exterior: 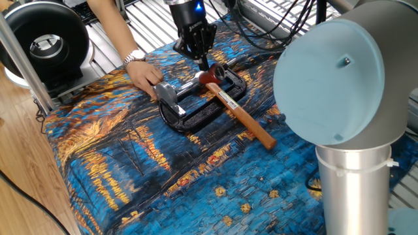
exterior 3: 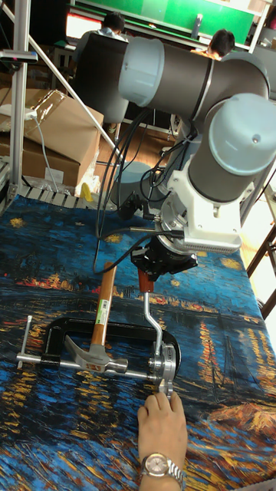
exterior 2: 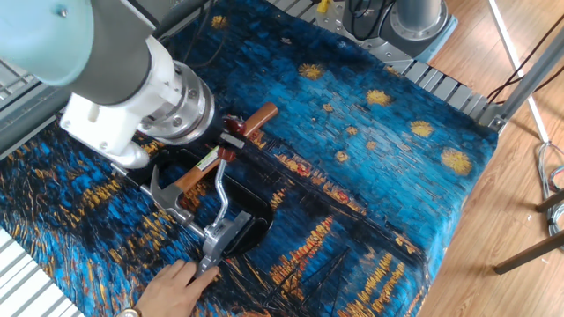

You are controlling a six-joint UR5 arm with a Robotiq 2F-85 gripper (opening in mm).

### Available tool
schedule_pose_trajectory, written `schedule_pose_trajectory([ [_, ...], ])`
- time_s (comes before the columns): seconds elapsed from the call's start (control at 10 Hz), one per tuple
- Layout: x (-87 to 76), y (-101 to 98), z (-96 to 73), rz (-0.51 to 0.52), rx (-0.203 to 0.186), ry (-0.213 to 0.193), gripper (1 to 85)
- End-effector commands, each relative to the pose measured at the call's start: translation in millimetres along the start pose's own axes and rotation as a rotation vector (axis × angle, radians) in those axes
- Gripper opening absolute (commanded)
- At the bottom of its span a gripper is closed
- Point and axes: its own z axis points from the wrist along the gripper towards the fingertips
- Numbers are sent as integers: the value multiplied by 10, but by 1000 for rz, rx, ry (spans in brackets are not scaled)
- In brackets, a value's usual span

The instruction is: Push down the lever

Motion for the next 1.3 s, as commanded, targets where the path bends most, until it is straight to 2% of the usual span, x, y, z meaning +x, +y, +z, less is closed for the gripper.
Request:
schedule_pose_trajectory([
  [0.0,40,34,38,-20,-6,14,133],
  [0.1,69,-42,35,-33,17,24,137],
  [0.2,-6,-114,29,-38,42,-4,140],
  [0.4,34,-157,4,-54,46,13,163],
  [0.6,148,-24,99,-87,-14,57,243],
  [0.7,133,32,171,-103,-45,46,337],
  [1.1,204,43,222,-94,-70,70,353],
  [1.2,203,29,230,-84,-64,71,353],
])
